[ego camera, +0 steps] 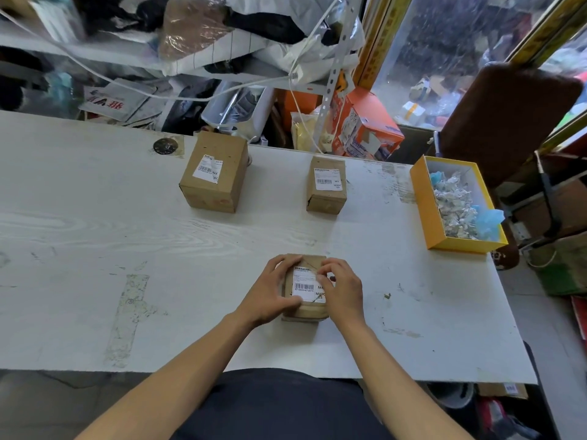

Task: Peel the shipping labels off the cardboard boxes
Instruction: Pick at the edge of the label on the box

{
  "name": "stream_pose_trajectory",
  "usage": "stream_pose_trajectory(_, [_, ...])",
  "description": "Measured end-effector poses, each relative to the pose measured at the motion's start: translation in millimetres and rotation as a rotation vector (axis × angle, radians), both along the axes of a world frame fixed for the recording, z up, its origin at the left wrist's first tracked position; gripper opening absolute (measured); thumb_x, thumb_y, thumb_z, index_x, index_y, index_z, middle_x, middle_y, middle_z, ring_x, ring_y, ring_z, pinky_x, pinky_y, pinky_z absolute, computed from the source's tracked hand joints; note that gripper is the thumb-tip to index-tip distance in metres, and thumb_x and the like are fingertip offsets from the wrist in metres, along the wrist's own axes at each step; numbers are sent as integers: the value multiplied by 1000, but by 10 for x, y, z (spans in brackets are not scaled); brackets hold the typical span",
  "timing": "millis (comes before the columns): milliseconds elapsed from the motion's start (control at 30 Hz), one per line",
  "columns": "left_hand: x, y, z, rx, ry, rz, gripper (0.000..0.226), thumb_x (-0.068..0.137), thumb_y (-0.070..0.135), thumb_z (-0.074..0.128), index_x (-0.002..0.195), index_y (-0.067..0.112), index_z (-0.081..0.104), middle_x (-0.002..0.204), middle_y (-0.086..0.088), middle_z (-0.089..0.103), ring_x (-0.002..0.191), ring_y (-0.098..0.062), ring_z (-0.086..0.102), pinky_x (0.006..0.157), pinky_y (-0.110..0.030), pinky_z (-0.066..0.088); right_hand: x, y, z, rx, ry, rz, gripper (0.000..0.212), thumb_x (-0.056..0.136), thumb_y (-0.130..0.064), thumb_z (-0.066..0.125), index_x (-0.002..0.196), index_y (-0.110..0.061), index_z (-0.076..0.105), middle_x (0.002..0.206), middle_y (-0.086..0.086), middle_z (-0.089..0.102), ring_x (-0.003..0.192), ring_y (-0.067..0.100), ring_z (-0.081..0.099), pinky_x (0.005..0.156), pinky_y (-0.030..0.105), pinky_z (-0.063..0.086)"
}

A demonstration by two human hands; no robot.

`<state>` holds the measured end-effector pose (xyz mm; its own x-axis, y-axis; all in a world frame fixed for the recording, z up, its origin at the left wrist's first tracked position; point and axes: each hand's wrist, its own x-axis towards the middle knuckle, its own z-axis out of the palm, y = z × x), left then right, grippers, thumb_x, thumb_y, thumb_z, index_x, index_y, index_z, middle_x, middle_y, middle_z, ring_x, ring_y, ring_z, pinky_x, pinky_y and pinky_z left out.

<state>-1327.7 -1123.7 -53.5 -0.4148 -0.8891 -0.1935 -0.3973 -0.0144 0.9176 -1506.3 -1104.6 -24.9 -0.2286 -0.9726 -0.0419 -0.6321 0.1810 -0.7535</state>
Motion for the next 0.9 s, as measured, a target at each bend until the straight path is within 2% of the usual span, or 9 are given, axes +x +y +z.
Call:
stream_pose_trajectory(167, [40, 0, -9, -37, -68, -54, 87, 77, 31, 75, 150, 46, 30, 154, 26, 24, 133, 16, 29, 105, -11, 32, 35, 66, -31, -6, -85, -94, 13, 83, -3, 69, 81, -16, 69, 105, -12, 66, 102, 8, 59, 88, 29, 48])
stream_pose_trajectory(300, [65, -17, 4, -37, -77, -102, 106, 70, 41, 86, 154, 43, 22, 151, 38, 16, 131, 26, 19, 99, 0, 22, 9, 55, -12, 49, -196, -132, 15, 83, -7, 70, 79, -21, 67, 105, -18, 65, 100, 1, 59, 83, 23, 47])
stream_pose_trajectory(400, [77, 6, 10, -22, -46, -89, 106, 67, 40, 89, 152, 45, 25, 148, 41, 20, 133, 20, 27, 105, -9, 30, 26, 55, 19, 85, -270, -184, 16, 83, -8, 69, 76, -22, 67, 107, -17, 65, 99, 2, 61, 81, 23, 49])
stream_pose_trajectory(500, [78, 20, 21, -17, -10, -69, 102, 66, 39, 89, 149, 44, 31, 150, 31, 31, 134, 6, 38, 109, -26, 41, 38, 42, 33, 100, -275, -195, 14, 83, -8, 70, 75, -20, 67, 108, -17, 66, 99, 4, 62, 81, 25, 50])
stream_pose_trajectory(567, [71, 17, 32, -19, -4, -61, 101, 66, 38, 90, 148, 44, 31, 150, 29, 33, 135, 4, 39, 110, -30, 41, 23, 29, 42, 104, -267, -193, 13, 82, -8, 70, 75, -18, 68, 107, -18, 66, 99, 5, 62, 81, 26, 50])
stream_pose_trajectory(633, [70, 18, 36, -13, 1, -55, 101, 66, 36, 90, 148, 45, 32, 150, 29, 33, 135, 5, 39, 111, -32, 41, 22, 23, 61, 106, -253, -191, 13, 82, -8, 70, 75, -18, 68, 106, -18, 66, 97, 6, 63, 80, 22, 48])
stream_pose_trajectory(767, [74, 39, 42, 4, 3, -52, 100, 65, 37, 89, 144, 55, 30, 149, 27, 36, 134, 5, 40, 111, -31, 40, 46, 34, 98, 100, -233, -195, 12, 84, -6, 69, 76, -14, 68, 107, -13, 66, 96, 6, 61, 67, 1, 38])
stream_pose_trajectory(900, [65, 48, 49, 14, -21, -46, 101, 66, 40, 89, 142, 61, 26, 144, 26, 41, 129, 4, 43, 108, -27, 41, 54, 45, 100, 103, -226, -202, 9, 85, -6, 68, 79, -12, 69, 108, -13, 66, 97, 5, 60, 67, -2, 37])
